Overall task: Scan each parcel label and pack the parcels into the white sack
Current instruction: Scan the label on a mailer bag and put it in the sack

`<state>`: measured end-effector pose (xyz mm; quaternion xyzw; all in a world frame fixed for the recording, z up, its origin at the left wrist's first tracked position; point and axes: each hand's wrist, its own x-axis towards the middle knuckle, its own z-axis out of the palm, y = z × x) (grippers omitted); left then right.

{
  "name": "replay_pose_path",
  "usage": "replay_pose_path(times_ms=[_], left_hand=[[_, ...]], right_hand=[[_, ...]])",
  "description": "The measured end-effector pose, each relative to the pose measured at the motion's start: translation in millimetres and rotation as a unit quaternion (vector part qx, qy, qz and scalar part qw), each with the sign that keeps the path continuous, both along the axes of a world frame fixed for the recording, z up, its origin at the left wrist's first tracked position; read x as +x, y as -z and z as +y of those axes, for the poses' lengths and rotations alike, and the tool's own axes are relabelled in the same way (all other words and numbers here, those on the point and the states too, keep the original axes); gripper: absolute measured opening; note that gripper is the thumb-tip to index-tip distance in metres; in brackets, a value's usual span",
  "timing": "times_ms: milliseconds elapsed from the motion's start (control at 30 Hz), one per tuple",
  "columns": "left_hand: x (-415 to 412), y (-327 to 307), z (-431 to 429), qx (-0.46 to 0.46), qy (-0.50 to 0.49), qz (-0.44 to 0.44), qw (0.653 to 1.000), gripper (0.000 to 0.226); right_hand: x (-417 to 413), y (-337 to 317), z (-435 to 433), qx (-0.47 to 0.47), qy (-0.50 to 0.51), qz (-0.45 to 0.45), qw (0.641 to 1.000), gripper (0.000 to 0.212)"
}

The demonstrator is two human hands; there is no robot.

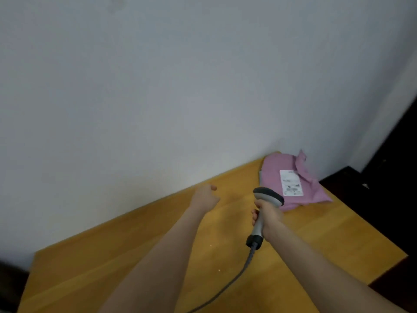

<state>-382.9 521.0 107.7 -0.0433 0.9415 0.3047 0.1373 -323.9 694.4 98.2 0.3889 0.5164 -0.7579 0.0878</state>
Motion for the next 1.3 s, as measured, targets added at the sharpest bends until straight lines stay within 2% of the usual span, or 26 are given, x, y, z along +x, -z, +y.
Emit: replay_pose_path(times_ms=[133,267,433,600,700,833,967,1000,1167,1200,1233,1300], left_hand=[[-22,32,63,0.002,0.047,-0.024,0.999,0.047],[-34,59,119,0.039,0.044,-0.064,0.996,0.055],[-64,97,171,0.148,-0.016,-0.132,0.980,0.085],[-99,142,208,0.213,-0.113,-0.159,0.957,0.087],[-120,162,224,0.183,-0.156,-0.133,0.962,0.085],[-136,188,233,0.106,-0.158,-0.127,0.974,0.072],[-131,204,230,0.066,-0.121,-0.130,0.982,0.022],[-128,204,225,0.062,-0.128,-0.125,0.982,0.016],[-105,188,160,0.093,-0.218,-0.055,0.970,0.009],[-99,182,143,0.101,-0.238,-0.042,0.965,0.016],[-93,175,125,0.104,-0.254,-0.033,0.961,0.021],[-80,161,92,0.103,-0.273,-0.044,0.956,0.015]], right_hand=[[-2,13,58,0.036,0.062,-0.015,0.997,0.017],[-12,24,109,0.048,0.107,-0.033,0.993,0.015],[-42,53,147,0.023,0.108,-0.034,0.993,0.017],[-69,88,175,0.029,0.095,-0.034,0.994,0.016],[-84,102,188,0.055,0.081,-0.029,0.995,0.017],[-96,111,196,0.066,0.054,-0.015,0.996,0.017],[-100,114,199,0.071,0.034,-0.011,0.997,0.020],[-101,114,198,0.071,0.029,-0.012,0.997,0.020],[-99,109,179,0.079,-0.008,-0.023,0.997,0.019],[-98,107,170,0.081,-0.023,-0.022,0.996,0.019],[-96,105,159,0.082,-0.044,-0.022,0.995,0.019],[-90,102,136,0.078,-0.084,-0.023,0.993,0.021]])
